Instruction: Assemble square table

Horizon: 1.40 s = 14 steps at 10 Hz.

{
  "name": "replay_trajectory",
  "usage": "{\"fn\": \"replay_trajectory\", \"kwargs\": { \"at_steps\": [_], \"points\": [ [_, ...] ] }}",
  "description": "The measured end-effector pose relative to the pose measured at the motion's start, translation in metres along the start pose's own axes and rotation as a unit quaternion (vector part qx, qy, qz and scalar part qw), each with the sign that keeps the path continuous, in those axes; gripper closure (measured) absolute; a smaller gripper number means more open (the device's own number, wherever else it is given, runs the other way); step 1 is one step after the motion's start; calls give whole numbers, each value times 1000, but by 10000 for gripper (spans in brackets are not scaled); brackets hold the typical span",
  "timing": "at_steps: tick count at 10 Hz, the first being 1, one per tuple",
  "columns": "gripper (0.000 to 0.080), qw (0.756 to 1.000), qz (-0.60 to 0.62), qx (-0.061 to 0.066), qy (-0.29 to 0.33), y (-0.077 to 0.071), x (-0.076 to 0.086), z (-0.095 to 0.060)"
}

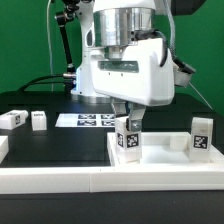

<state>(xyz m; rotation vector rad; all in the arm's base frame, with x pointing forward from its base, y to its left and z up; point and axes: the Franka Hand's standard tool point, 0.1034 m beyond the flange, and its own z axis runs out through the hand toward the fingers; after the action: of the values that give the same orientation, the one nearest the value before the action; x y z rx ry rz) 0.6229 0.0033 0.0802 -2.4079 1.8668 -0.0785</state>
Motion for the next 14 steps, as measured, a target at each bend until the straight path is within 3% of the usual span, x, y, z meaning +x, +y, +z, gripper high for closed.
{"fn": "replay_trajectory", "kwargs": {
  "at_steps": [4, 5, 6, 7, 9, 10, 11, 14],
  "points": [
    [509, 994, 112, -2, -1, 0, -2, 1],
    [509, 993, 118, -6, -9, 1, -1, 0],
    [509, 991, 129, -19, -24, 3, 3, -3],
    [509, 992, 124, -14, -22, 2, 4, -2],
    [242, 996, 88, -13, -22, 1, 2, -2],
    [242, 998, 57, -12, -23, 1, 1, -2],
    [166, 1000, 6, -11, -24, 1, 0, -2],
    [150, 988, -154, -9, -25, -1, -6, -2]
  ]
}}
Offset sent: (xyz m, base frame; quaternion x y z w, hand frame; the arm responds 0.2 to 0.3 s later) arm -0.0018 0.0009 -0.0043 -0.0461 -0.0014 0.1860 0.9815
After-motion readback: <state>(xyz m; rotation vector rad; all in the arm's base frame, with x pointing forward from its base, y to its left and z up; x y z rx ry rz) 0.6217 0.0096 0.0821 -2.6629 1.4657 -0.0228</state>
